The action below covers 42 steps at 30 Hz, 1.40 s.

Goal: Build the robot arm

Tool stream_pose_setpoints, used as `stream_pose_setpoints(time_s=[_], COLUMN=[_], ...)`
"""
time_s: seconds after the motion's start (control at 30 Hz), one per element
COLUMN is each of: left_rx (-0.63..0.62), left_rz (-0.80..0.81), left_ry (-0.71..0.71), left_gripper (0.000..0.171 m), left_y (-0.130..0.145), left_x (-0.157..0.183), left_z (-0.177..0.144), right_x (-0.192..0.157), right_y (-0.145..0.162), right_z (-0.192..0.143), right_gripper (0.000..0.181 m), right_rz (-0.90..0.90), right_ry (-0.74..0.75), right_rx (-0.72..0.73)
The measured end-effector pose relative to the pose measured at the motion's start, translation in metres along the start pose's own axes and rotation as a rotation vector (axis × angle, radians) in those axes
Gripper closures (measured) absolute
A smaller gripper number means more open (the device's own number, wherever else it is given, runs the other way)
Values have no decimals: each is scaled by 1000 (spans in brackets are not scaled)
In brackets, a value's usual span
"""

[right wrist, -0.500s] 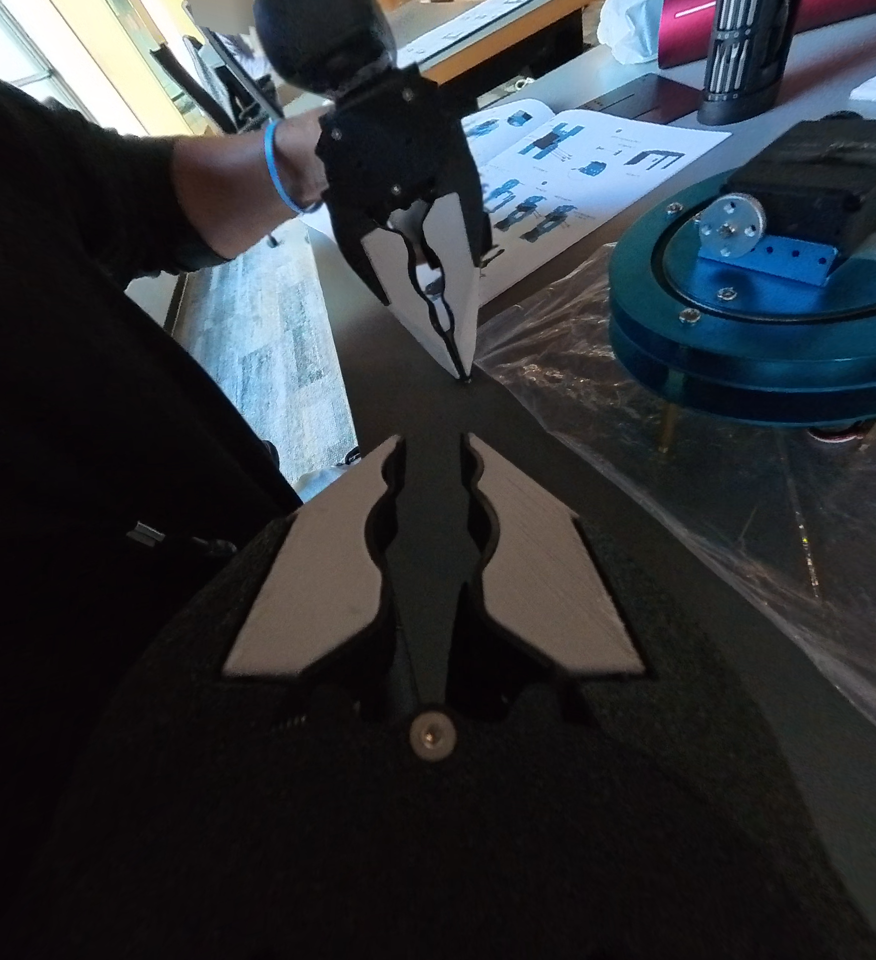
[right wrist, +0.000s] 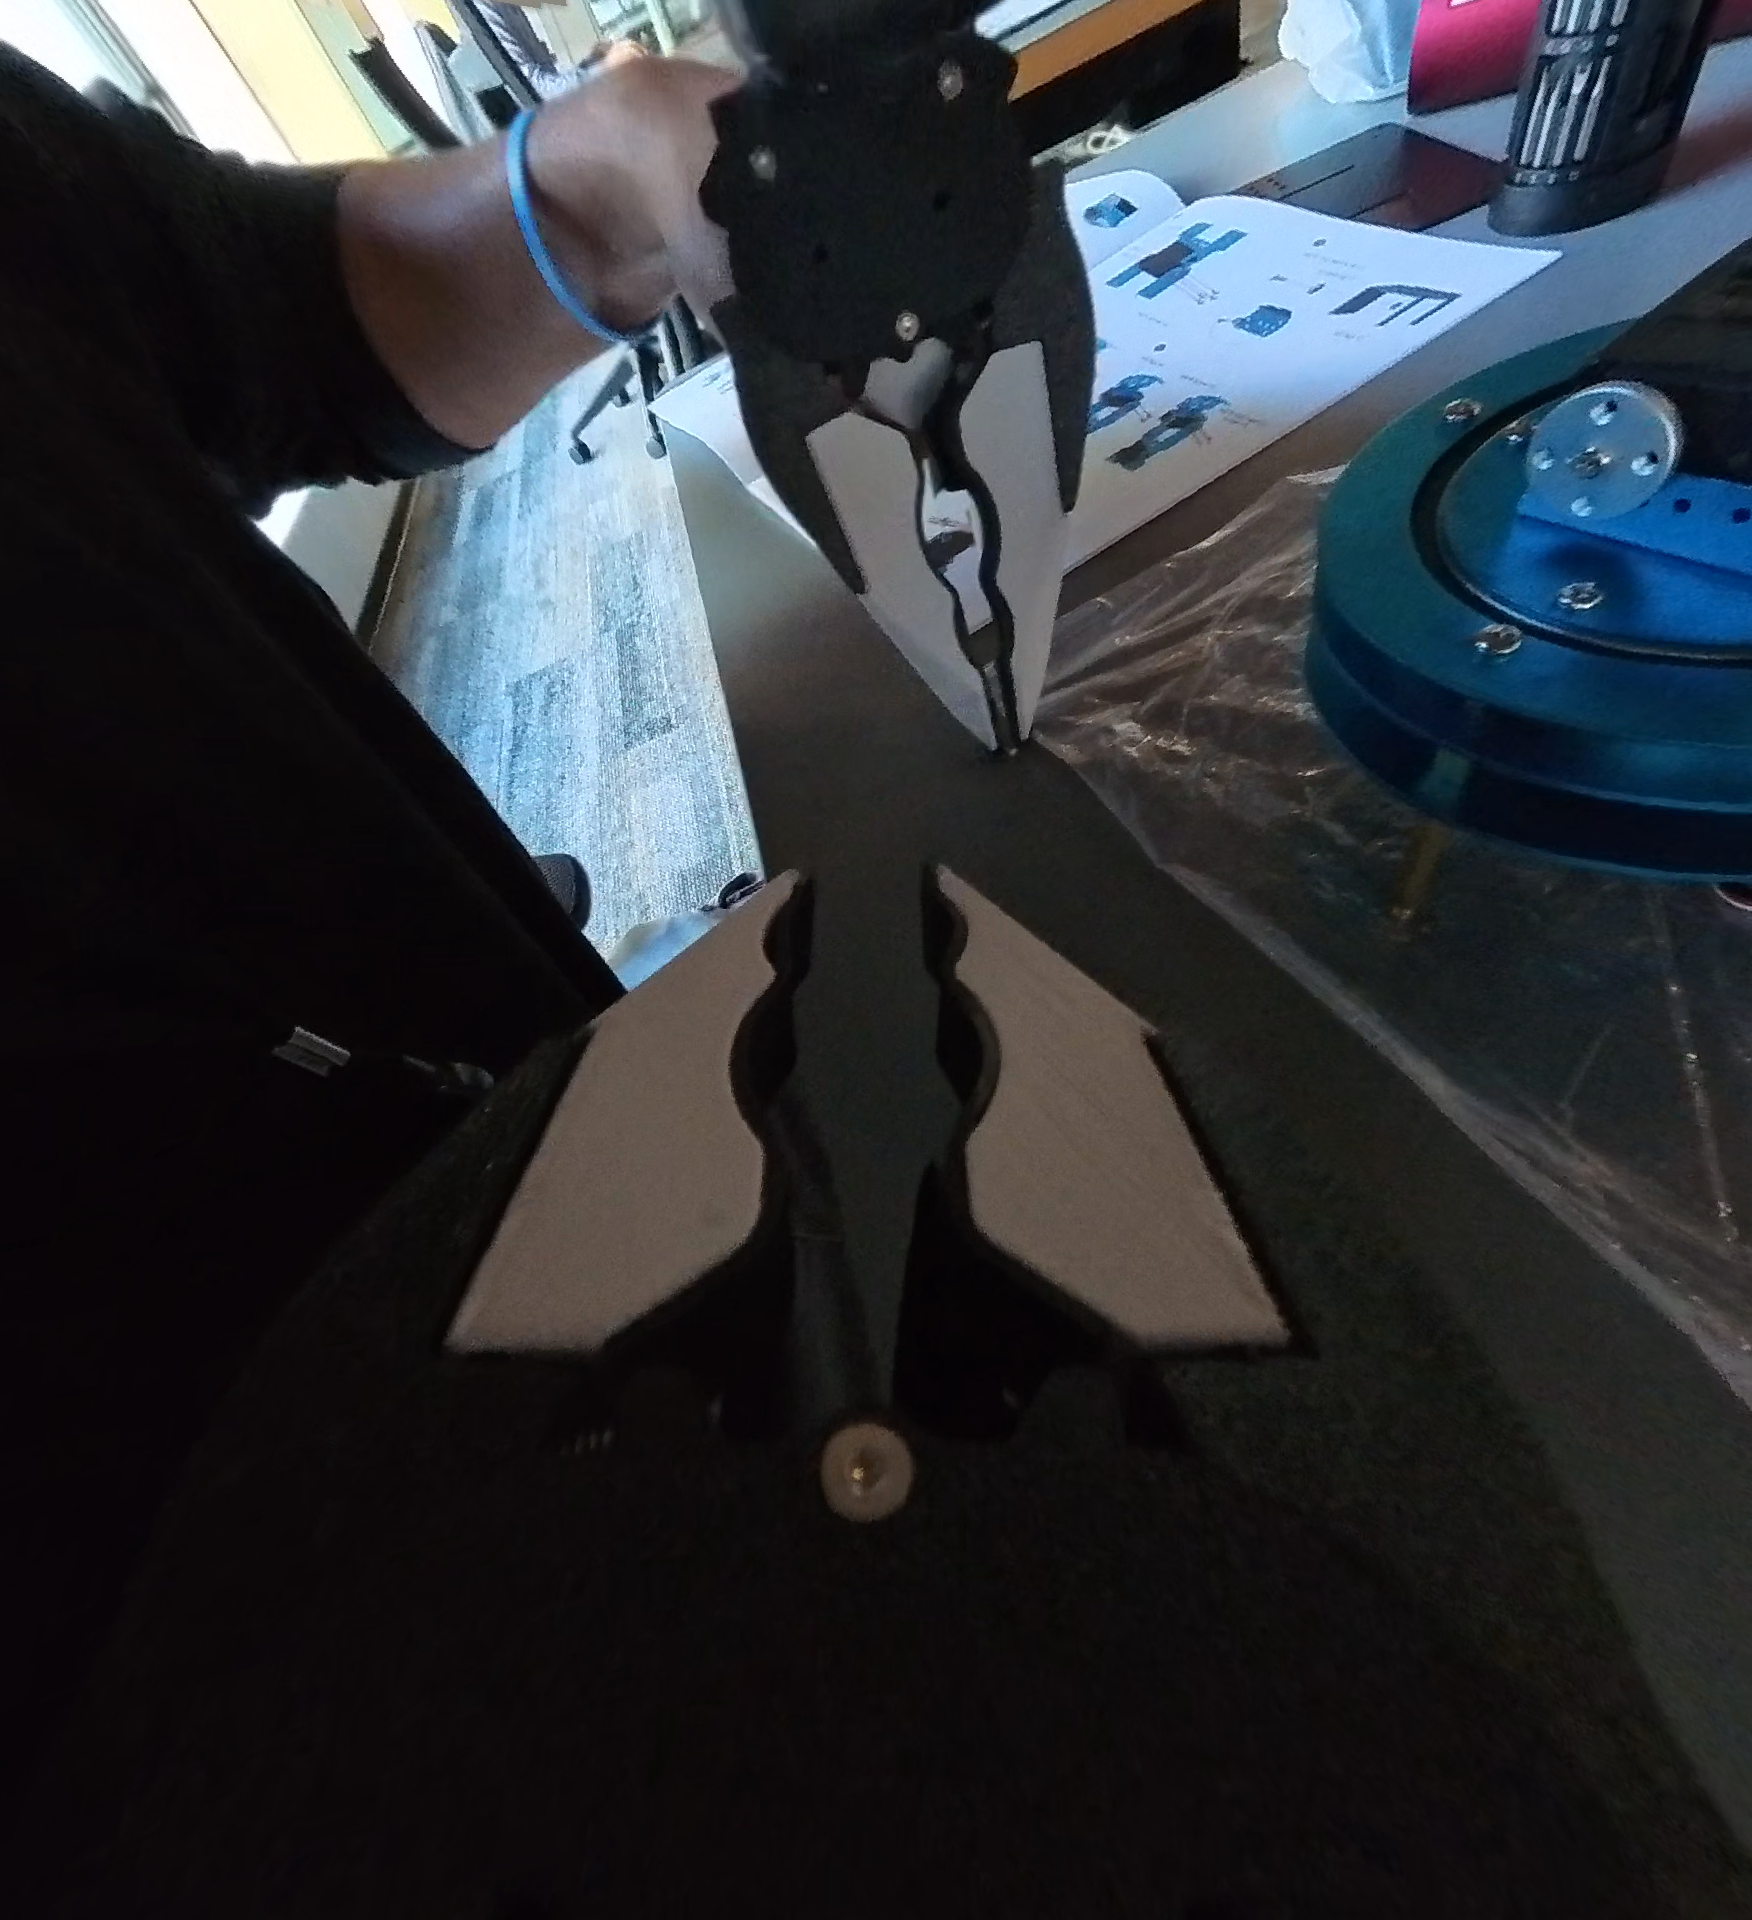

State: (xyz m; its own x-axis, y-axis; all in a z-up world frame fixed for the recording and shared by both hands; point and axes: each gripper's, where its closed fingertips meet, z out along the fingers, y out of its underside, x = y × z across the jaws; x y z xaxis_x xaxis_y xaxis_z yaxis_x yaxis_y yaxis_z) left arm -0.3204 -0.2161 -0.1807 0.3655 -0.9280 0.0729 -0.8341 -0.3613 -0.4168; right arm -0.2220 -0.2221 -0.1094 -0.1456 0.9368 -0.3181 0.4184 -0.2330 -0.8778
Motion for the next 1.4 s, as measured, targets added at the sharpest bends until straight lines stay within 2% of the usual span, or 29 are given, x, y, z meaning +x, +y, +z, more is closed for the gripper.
stream_pose_setpoints(time_s=[0.1, 0.23, 0.4, 0.63, 0.83, 1.0, 1.27, 1.4], left_rx=[-46, -95, -114, -146, -184, -200, -67, 121], left_rz=[-103, -136, -162, -27, 46, 108, 90, 47], left_ry=[-19, -87, -122, -75, -8, -11, -91, -181], left_gripper=[166, 154, 154, 155, 171, 171, 171, 171], left_y=[0, -1, -1, 0, 1, 1, 1, -12], left_x=[1, 6, 6, 6, -1, -1, -1, -1], left_z=[0, 1, 2, 2, 1, 1, -1, -12], right_x=[-4, -9, -9, -14, -14, -13, -4, 12], right_y=[0, 3, 4, 4, 7, 8, 4, 3], right_z=[-1, -4, -13, -23, -28, -32, -37, -43], right_gripper=[162, 161, 161, 160, 161, 161, 161, 162], right_rz=[2, -11, -14, -31, -11, 0, 3, -3], right_ry=[-24, -65, -111, -133, -114, -84, -38, 38], right_rx=[8, 11, 20, 39, 60, 71, 79, 62])
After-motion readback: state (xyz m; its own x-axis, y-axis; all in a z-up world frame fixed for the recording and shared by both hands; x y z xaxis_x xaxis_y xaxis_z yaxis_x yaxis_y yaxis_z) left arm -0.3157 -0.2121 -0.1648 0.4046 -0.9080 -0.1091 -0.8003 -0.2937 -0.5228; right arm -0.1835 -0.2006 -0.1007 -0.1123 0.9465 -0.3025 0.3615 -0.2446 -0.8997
